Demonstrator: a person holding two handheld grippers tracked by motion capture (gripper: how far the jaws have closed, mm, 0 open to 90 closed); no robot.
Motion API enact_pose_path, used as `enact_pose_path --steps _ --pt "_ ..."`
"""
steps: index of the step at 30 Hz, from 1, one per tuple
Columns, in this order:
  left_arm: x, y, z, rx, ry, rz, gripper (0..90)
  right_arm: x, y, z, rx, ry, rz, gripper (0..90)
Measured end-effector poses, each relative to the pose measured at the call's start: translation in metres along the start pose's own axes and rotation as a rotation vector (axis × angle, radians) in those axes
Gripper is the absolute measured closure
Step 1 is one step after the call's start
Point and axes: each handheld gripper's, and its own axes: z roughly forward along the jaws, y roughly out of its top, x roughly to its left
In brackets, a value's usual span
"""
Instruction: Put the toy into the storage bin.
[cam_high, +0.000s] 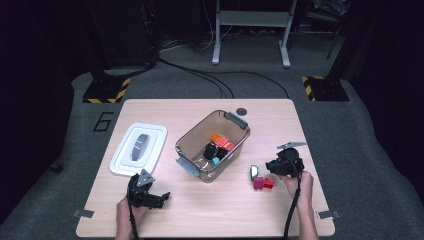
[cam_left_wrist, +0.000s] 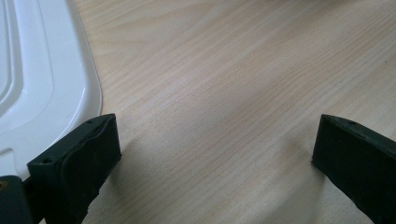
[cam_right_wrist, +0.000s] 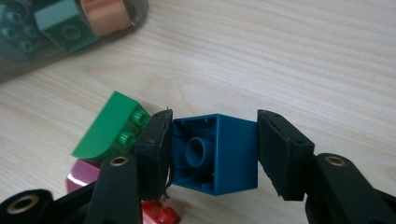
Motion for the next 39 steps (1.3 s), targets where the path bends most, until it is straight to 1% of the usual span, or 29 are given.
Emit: enact_pose_path --steps 2,4,5,7,8,10,12,16,20,21,22,25,27,29,33,39 --pt "0.000 0.000 0.000 -0.001 0.000 0.001 0.9 0.001 0.001 -0.001 -0.002 0.001 -0.009 47.1" --pt "0.000 0.000 0.000 0.000 0.001 0.003 0.9 0.006 0.005 -0.005 -0.005 -0.001 -0.016 47.1" --pt "0.000 0.000 0.000 -0.001 0.000 -0.002 0.9 0.007 0.007 -0.006 -0.010 0.003 -0.031 47.1" --pt "0.000 0.000 0.000 -0.003 0.002 0.002 0.9 0.011 0.012 -0.010 -0.017 0.005 -0.036 47.1" --pt "0.000 0.000 0.000 -0.003 0.001 -0.001 0.9 0.011 0.013 -0.010 -0.023 0.011 -0.048 47.1" --pt "0.000 0.000 0.000 0.000 0.000 0.000 0.9 0.013 0.014 -0.011 -0.028 0.009 -0.043 47.1" --pt "0.000 0.000 0.000 -0.001 0.001 0.001 0.9 0.014 0.017 -0.013 -0.034 0.021 -0.048 47.1" --pt "0.000 0.000 0.000 0.000 0.000 0.000 0.9 0.016 0.024 -0.017 -0.051 0.027 -0.055 47.1" --pt "0.000 0.000 0.000 0.000 0.000 0.000 0.9 0.021 0.033 -0.024 -0.071 0.039 -0.067 47.1" --pt "0.000 0.000 0.000 -0.001 0.001 0.000 0.9 0.023 0.036 -0.026 -0.074 0.046 -0.062 47.1" --pt "0.000 0.000 0.000 0.001 0.000 0.002 0.9 0.025 0.041 -0.029 -0.087 0.047 -0.081 47.1" --pt "0.000 0.000 0.000 0.001 0.000 0.001 0.9 0.028 0.046 -0.031 -0.094 0.053 -0.086 47.1" --pt "0.000 0.000 0.000 -0.001 0.000 -0.002 0.9 0.033 0.053 -0.034 -0.103 0.055 -0.104 47.1" --pt "0.000 0.000 0.000 -0.002 0.003 -0.002 0.9 0.034 0.054 -0.034 -0.103 0.054 -0.101 47.1" --pt "0.000 0.000 0.000 -0.006 0.004 -0.003 0.9 0.041 0.065 -0.039 -0.113 0.057 -0.124 47.1" --pt "0.000 0.000 0.000 -0.001 0.000 0.000 0.9 0.048 0.075 -0.042 -0.120 0.064 -0.142 47.1"
